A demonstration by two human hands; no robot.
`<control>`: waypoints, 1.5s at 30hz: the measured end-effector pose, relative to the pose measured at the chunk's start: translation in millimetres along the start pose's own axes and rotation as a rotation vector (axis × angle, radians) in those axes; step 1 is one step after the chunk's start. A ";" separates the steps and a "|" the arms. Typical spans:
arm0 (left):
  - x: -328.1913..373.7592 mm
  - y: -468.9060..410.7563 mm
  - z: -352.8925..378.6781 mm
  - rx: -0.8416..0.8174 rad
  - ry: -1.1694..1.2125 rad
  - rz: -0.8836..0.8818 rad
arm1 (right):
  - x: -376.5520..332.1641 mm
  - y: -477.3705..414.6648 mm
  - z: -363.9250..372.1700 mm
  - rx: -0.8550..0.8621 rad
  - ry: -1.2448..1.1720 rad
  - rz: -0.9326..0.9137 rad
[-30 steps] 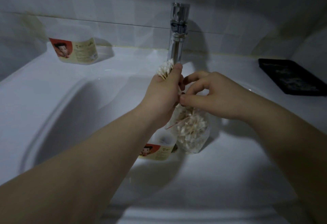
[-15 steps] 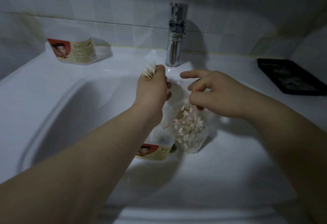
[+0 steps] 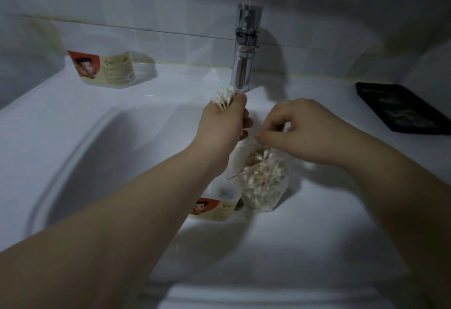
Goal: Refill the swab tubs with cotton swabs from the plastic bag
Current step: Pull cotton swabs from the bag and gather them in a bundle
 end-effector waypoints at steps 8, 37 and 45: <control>5.6 1.9 4.7 -0.049 0.033 0.063 | -1.4 7.0 -5.3 -0.108 0.027 0.030; -0.2 9.2 12.8 -0.157 -0.245 0.084 | 11.9 12.1 -32.7 0.115 -0.319 0.159; -0.5 10.6 17.5 -0.274 -0.354 0.151 | 13.6 6.5 -21.1 0.108 -0.485 0.158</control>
Point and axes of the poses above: each hand's wrist, its own y-axis away from the middle knuckle, its own z-axis out of the palm, x = y × z, the point moved 5 cm from there along -y, towards the middle knuckle, and after that the axes turned 5 degrees about -x, right-handed, at the moved point
